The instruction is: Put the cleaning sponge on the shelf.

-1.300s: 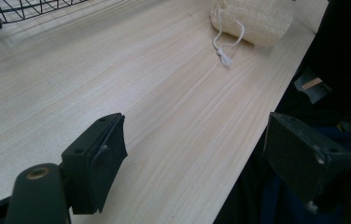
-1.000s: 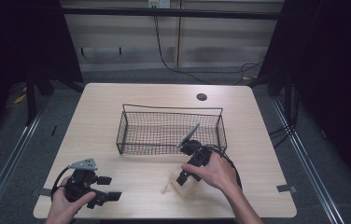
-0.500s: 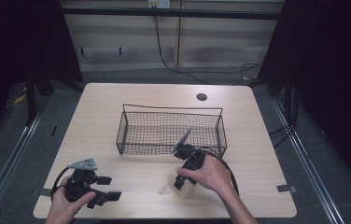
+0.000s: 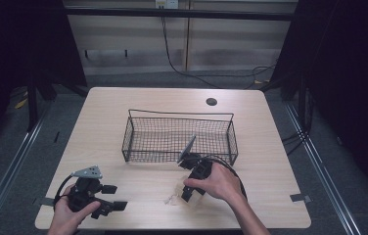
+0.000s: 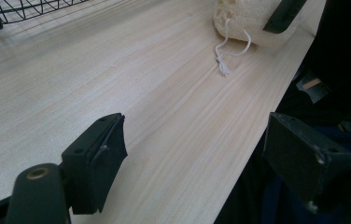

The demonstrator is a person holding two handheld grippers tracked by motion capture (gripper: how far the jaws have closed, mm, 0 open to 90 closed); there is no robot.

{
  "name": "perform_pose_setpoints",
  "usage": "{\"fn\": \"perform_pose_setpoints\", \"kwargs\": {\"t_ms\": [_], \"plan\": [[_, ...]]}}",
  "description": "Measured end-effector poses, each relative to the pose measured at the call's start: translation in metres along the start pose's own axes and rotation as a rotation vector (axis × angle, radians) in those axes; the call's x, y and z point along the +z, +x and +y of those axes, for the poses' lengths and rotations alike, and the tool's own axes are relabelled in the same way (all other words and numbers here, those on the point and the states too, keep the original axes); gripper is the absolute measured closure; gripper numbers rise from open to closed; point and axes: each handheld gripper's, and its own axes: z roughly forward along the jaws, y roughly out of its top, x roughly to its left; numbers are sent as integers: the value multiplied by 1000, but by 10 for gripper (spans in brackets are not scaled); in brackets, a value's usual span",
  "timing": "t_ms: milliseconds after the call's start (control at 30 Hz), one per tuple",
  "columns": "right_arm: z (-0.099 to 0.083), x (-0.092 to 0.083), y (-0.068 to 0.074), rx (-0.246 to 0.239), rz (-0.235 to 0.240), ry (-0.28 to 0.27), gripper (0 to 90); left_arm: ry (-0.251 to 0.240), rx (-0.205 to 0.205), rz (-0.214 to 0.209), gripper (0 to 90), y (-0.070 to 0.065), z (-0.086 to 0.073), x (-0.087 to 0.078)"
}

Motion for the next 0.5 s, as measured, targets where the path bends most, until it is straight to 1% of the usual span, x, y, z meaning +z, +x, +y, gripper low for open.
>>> {"fn": "perform_pose_setpoints", "kwargs": {"t_ms": [167, 200, 333, 500], "plan": [[-1, -3, 0, 0, 8, 8, 297, 2, -1, 1, 205, 0, 0, 0], [-1, -4, 1, -11, 21, 13, 297, 3, 1, 3, 205, 0, 0, 0], [-1, -6, 2, -25, 26, 14, 297, 8, 1, 0, 205, 0, 0, 0], [-1, -11, 5, -38, 56, 25, 297, 7, -1, 3, 205, 0, 0, 0]]}}
